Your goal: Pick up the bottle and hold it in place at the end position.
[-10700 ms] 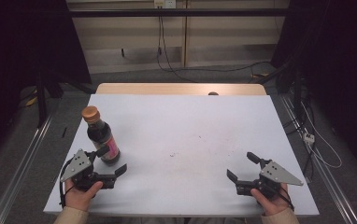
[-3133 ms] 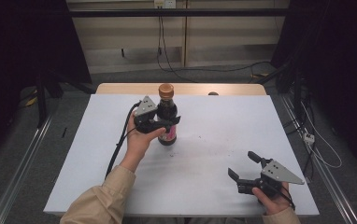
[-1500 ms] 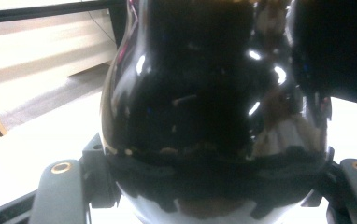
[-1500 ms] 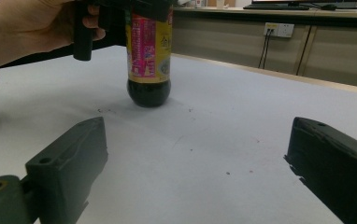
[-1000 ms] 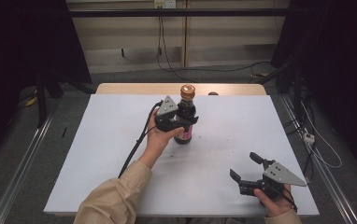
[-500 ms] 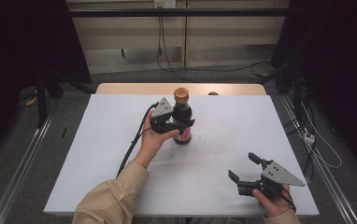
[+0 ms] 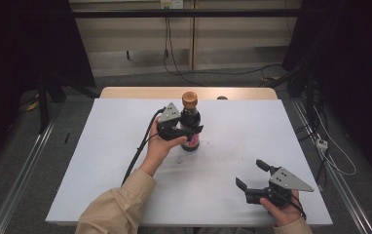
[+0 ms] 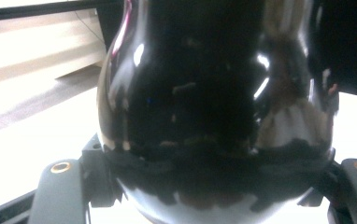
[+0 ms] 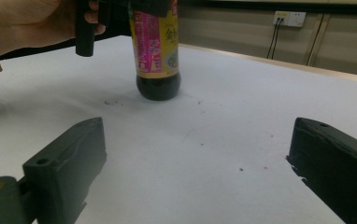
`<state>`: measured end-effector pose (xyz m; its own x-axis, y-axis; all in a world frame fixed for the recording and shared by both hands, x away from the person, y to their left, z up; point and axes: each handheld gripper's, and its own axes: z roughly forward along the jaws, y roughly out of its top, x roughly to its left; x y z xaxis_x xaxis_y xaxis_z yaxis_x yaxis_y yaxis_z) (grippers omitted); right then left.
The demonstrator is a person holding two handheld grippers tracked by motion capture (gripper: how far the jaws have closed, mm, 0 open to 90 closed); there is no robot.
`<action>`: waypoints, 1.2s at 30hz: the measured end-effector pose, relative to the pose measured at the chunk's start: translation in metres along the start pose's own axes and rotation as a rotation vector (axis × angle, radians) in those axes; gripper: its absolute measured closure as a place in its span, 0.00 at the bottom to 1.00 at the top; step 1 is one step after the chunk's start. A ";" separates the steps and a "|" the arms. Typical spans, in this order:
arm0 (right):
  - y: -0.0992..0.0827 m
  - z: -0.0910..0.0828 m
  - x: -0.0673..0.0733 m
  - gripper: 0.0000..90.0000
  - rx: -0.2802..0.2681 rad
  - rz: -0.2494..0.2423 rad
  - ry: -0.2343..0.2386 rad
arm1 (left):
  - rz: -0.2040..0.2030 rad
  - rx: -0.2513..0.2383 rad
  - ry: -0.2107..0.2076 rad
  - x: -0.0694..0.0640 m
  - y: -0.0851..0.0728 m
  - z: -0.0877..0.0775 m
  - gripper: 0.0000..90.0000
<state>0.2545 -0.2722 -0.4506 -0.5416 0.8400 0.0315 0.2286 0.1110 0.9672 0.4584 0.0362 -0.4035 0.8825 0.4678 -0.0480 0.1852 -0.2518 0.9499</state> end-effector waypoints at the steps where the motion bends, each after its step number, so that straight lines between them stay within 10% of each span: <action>1: 0.000 0.001 0.000 0.04 0.000 -0.003 0.002 | -0.007 0.009 -0.005 0.000 -0.001 0.000 0.28; 12: 0.014 0.017 0.002 0.03 0.068 0.030 0.000 | -0.056 0.009 -0.016 -0.005 -0.007 0.002 0.12; 36: 0.075 0.055 0.001 0.43 0.079 0.085 0.081 | -0.031 0.001 0.017 -0.002 -0.013 -0.001 0.33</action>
<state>0.3155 -0.2343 -0.3922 -0.5801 0.8031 0.1362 0.3378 0.0850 0.9374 0.4541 0.0390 -0.4154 0.8688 0.4899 -0.0724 0.2130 -0.2378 0.9476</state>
